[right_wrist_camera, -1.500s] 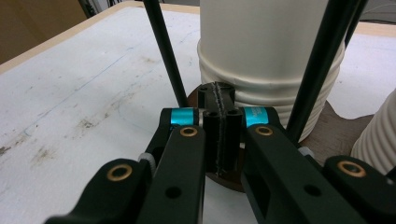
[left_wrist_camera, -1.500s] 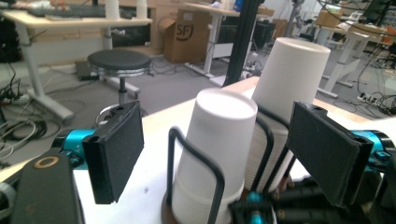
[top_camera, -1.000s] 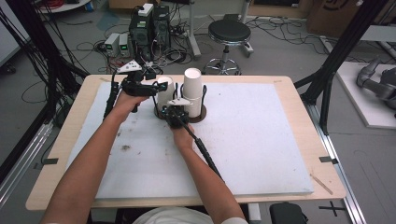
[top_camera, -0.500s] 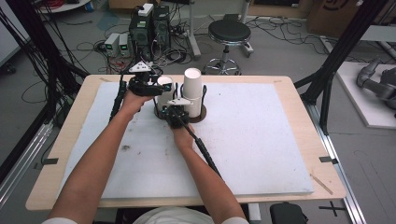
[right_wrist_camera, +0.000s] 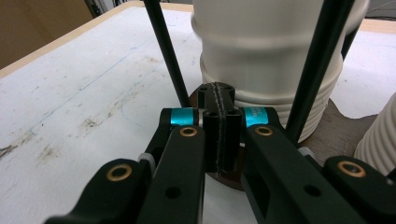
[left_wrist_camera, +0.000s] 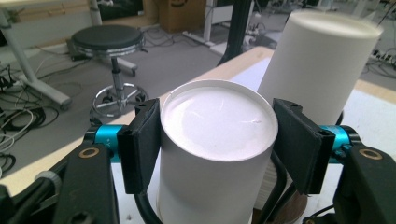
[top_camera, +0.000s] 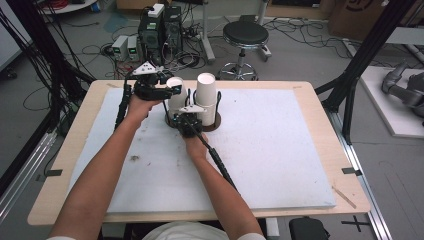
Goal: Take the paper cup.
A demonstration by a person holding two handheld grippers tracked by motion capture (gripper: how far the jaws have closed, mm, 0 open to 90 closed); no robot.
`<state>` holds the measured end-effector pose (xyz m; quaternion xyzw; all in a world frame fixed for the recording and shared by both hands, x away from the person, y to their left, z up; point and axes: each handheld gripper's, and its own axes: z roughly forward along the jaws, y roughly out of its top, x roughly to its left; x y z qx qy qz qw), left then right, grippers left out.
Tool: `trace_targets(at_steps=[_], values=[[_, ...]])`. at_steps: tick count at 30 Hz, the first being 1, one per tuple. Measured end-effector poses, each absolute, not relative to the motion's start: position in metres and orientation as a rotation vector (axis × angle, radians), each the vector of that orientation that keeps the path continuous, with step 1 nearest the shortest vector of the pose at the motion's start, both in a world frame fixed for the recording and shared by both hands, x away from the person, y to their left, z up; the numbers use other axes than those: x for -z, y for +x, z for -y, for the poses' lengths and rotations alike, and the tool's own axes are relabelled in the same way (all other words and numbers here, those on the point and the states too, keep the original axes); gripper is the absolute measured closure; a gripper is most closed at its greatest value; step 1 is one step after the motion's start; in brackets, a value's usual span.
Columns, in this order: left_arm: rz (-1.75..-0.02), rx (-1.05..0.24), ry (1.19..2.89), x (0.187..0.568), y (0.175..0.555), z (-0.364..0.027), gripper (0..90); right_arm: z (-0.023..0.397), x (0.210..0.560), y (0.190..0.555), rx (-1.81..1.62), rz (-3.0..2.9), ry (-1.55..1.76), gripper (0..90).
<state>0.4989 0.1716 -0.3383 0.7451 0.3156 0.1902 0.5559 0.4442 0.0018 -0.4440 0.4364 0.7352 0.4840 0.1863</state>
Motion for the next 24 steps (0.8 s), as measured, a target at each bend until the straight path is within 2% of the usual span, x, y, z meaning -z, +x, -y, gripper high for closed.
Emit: trace_targets(at_steps=[14,19,21,22,23,24], values=[[-0.739,-0.462,1.642,0.303,0.474,-0.193,35.5,0.003,0.440,0.444,-1.346,-2.115,1.217,90.0],[-0.728,-0.451,1.630,0.293,0.462,-0.196,35.5,0.014,0.429,0.436,-1.380,-2.197,1.120,85.5],[-0.728,-0.449,1.631,0.290,0.458,-0.196,35.5,0.020,0.425,0.433,-1.390,-2.245,1.086,80.2],[-0.730,-0.444,1.634,0.289,0.455,-0.196,35.5,0.029,0.420,0.430,-1.397,-2.287,1.041,71.8],[-0.732,-0.443,1.639,0.288,0.453,-0.196,35.5,0.029,0.420,0.430,-1.397,-2.287,1.041,71.8],[-0.728,-0.442,1.643,0.287,0.450,-0.195,35.5,0.033,0.418,0.429,-1.410,-2.313,1.027,66.1]])
